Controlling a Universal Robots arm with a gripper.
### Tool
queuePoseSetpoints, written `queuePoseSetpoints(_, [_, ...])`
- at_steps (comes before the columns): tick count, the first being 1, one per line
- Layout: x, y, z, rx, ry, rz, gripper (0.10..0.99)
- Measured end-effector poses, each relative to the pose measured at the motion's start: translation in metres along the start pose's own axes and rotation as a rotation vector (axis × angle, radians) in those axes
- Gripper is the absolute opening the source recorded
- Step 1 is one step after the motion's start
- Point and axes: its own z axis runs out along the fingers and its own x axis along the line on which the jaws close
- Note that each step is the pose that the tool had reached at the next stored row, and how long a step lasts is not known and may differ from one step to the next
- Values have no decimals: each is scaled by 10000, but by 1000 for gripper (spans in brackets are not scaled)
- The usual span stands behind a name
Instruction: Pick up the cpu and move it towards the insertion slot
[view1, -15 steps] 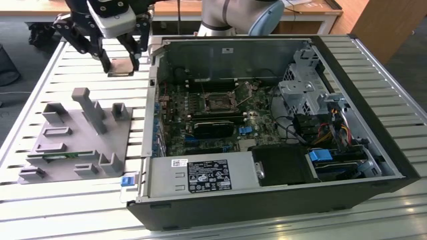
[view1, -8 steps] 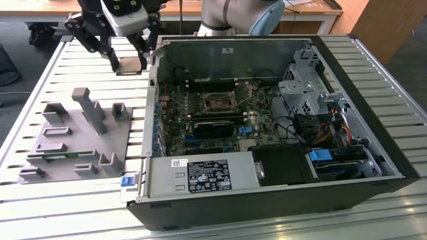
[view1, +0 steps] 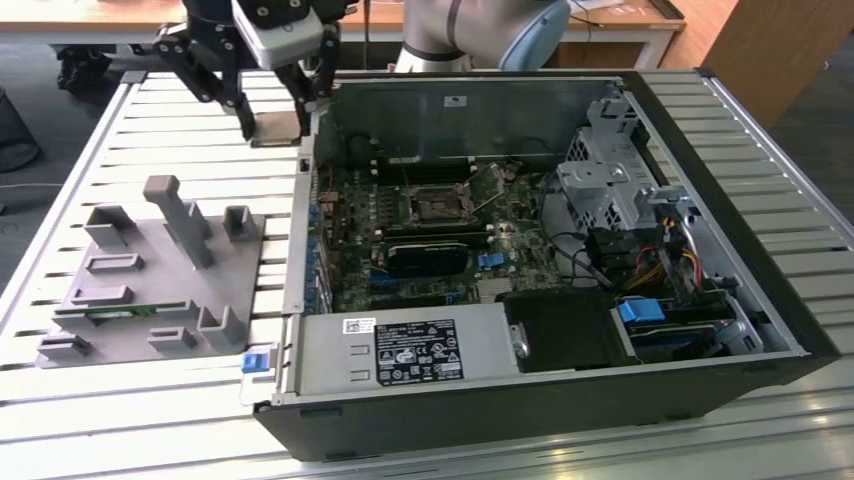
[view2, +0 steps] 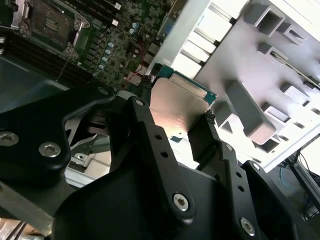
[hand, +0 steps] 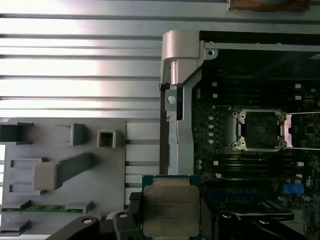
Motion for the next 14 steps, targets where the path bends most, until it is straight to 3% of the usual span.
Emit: queuePoseSetpoints(14, [-262, 97, 12, -2, -1, 0, 545])
